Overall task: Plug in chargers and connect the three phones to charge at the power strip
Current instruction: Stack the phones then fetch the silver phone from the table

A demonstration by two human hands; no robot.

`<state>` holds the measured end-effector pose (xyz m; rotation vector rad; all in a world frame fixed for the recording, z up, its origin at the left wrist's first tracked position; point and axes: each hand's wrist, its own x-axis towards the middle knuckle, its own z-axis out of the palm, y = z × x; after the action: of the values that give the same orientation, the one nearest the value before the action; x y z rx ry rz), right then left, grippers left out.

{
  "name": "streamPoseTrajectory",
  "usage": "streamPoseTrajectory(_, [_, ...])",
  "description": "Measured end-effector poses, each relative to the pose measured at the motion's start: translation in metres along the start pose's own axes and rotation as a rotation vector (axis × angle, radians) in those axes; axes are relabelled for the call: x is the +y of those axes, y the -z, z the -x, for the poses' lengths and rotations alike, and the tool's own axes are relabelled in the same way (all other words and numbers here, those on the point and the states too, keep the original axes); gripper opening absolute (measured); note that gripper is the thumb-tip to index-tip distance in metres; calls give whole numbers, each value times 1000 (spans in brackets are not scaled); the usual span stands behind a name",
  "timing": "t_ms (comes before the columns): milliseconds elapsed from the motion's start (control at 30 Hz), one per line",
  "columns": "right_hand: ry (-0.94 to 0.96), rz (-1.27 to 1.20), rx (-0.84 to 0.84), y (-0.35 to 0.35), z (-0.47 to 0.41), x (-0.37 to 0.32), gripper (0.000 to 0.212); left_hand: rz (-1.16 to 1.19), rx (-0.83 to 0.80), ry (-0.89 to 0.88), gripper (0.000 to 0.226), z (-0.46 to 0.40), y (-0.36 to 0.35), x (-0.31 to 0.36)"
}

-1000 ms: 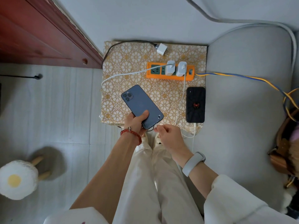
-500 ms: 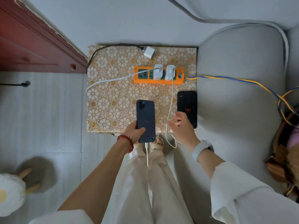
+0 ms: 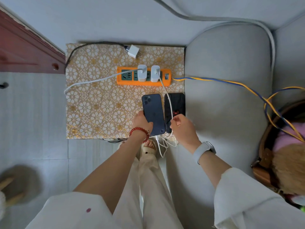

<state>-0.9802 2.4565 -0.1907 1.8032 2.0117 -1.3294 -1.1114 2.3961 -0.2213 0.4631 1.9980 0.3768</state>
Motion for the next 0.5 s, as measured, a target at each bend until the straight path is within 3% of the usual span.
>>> streamPoseTrajectory(200, [-3,44,-81,-2,5,-10,16,-145,16,-120,49,5,7,0])
streamPoseTrajectory(267, [0,64,-90,-5,8,-13,17,-125,92,-133,46,8,21,-3])
streamPoseTrajectory(400, [38,10,41,-11,13,-32,28,-10,571,-271,34,15,71,-17])
streamPoseTrajectory(467, [106,-33,144,-15,17,-48,35,-94,766,-302,44,12,101,-31])
streamPoseTrajectory(500, [148,-45,182,-17,20,-57,37,-151,786,-279,56,9,117,-38])
